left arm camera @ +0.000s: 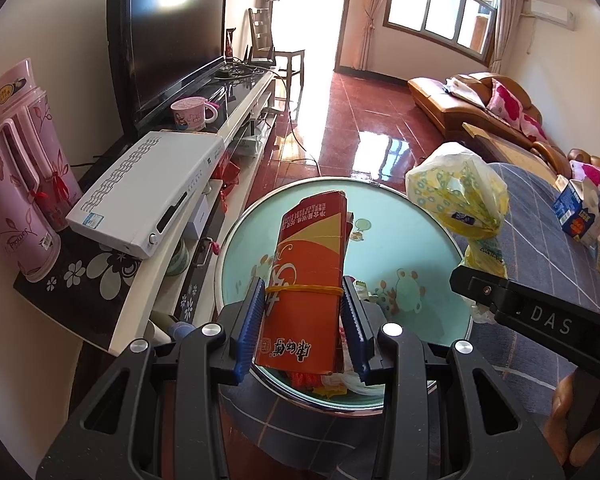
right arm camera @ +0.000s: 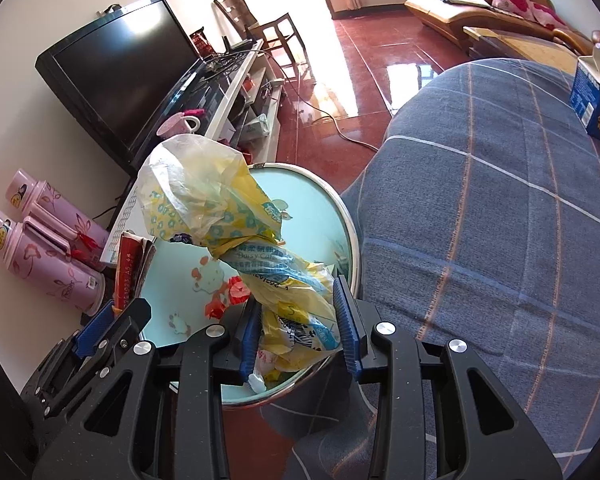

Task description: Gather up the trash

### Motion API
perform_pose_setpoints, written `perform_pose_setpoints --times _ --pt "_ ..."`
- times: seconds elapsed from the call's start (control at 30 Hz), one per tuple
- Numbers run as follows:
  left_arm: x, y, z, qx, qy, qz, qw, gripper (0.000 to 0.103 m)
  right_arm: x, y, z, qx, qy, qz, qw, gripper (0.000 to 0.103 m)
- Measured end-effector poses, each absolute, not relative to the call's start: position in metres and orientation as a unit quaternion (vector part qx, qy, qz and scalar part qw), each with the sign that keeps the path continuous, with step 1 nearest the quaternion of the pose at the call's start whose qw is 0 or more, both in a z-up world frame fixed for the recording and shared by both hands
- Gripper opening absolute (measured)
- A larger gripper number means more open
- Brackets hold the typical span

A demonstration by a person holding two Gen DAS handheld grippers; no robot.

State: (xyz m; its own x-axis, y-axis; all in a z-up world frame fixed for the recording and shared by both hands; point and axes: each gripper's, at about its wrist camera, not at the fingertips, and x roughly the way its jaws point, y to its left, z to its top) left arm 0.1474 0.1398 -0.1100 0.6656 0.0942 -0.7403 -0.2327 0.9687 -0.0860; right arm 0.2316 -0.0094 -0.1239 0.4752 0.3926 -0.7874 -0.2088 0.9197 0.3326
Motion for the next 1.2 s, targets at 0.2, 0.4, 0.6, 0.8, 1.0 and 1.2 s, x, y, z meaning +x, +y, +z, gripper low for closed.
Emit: perform_pose_setpoints --times 0.2,0.4,0.6,0.8,1.0,1.2 --pt "0.149 0.141 -0.114 -0.087 0.404 0.089 0.906 0.038 0.24 -0.004 -0.129 0.09 0.47 0.186 0.858 0.054" --pt "0.15 0.138 -0.114 -0.085 0.405 0.086 0.906 0.038 0.235 -0.02 -0.12 0.116 0.446 0.183 0.869 0.054" --pt "0.157 0.129 -0.116 -0.074 0.404 0.084 0.908 0.038 0.21 -0.049 -0.106 0.101 0.405 0.153 0.896 0.054" --pt "0.17 0.119 -0.123 -0.055 0.413 0.087 0.905 0.038 0.187 -0.078 -0.1 0.101 0.38 0.13 0.91 0.054" --pt "0.171 0.113 -0.12 -0.044 0.409 0.092 0.907 0.047 0.173 -0.093 -0.097 0.116 0.372 0.125 0.912 0.054" --pt "0.16 0.108 -0.109 -0.039 0.392 0.105 0.913 0.077 0.159 -0.101 -0.09 0.129 0.359 0.121 0.916 0.054"
